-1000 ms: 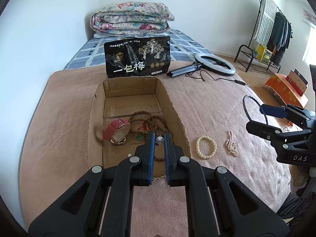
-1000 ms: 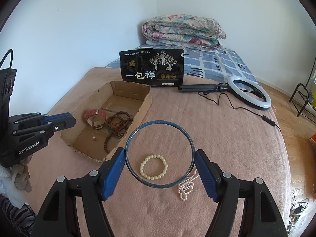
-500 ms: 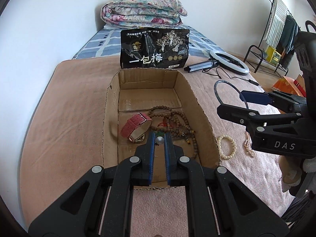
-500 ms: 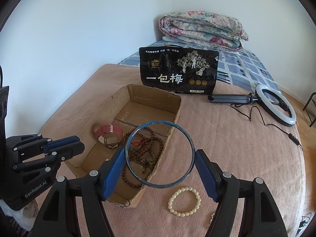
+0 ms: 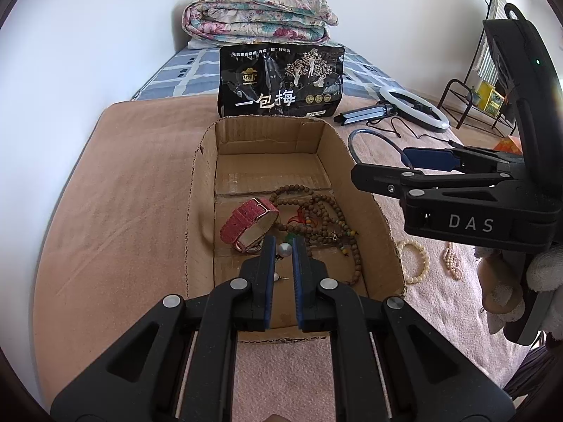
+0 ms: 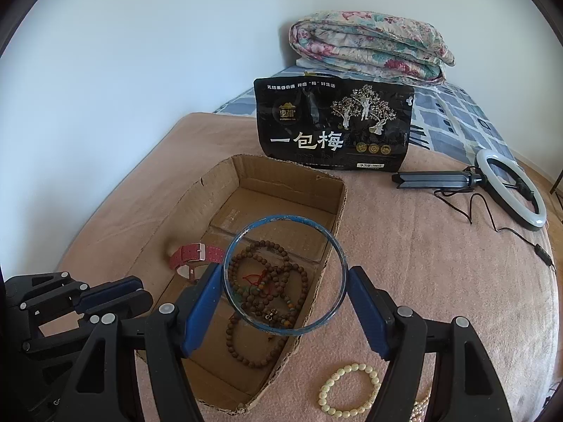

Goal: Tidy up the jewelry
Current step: 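Open both tools to drop the earring and bangle into the box, then move both tools toward the cream bead bracelet and the pearl necklace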

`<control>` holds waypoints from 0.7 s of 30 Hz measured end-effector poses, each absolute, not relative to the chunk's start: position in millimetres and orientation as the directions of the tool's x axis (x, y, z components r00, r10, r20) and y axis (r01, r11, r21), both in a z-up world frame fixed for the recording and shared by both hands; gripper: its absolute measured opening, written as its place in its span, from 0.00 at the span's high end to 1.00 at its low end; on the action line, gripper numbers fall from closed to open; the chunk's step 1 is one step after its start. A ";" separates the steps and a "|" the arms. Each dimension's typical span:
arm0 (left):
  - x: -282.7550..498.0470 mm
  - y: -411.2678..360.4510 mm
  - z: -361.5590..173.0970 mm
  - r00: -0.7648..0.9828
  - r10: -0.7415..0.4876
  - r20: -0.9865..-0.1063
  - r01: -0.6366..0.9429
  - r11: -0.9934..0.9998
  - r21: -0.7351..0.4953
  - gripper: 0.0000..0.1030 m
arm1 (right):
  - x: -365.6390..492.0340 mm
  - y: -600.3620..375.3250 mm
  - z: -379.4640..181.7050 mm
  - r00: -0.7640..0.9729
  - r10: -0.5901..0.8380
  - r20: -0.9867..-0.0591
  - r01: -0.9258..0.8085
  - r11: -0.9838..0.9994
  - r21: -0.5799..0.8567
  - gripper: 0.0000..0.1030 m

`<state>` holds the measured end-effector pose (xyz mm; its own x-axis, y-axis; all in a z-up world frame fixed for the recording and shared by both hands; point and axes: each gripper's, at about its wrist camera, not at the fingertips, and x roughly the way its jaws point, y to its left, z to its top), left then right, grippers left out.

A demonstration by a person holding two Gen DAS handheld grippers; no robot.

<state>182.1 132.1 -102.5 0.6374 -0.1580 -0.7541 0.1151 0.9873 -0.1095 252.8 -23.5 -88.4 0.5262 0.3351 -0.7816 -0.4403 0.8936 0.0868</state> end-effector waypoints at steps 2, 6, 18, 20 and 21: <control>182.0 130.6 -103.1 0.634 -0.151 -0.759 0.118 0.988 -0.098 0.93 | 252.9 -24.0 -87.6 0.526 0.338 -0.780 -0.438 0.894 0.092 0.26; 181.0 129.4 -104.2 0.634 -0.142 -0.761 0.116 0.989 -0.087 0.49 | 252.4 -24.2 -83.6 0.532 0.349 -0.771 -0.443 0.891 0.097 0.18; 177.7 133.0 -101.6 0.628 -0.129 -0.767 0.093 0.992 -0.091 0.48 | 244.6 -39.3 -70.1 0.563 0.321 -0.762 -0.413 0.908 0.077 0.11; 175.7 132.1 -98.1 0.633 -0.130 -0.763 0.092 0.991 -0.093 0.48 | 242.6 -45.1 -66.6 0.569 0.317 -0.759 -0.405 0.911 0.077 0.11; 174.9 131.2 -96.3 0.636 -0.131 -0.761 0.092 0.991 -0.093 0.48 | 241.8 -48.2 -65.0 0.570 0.316 -0.758 -0.402 0.912 0.078 0.11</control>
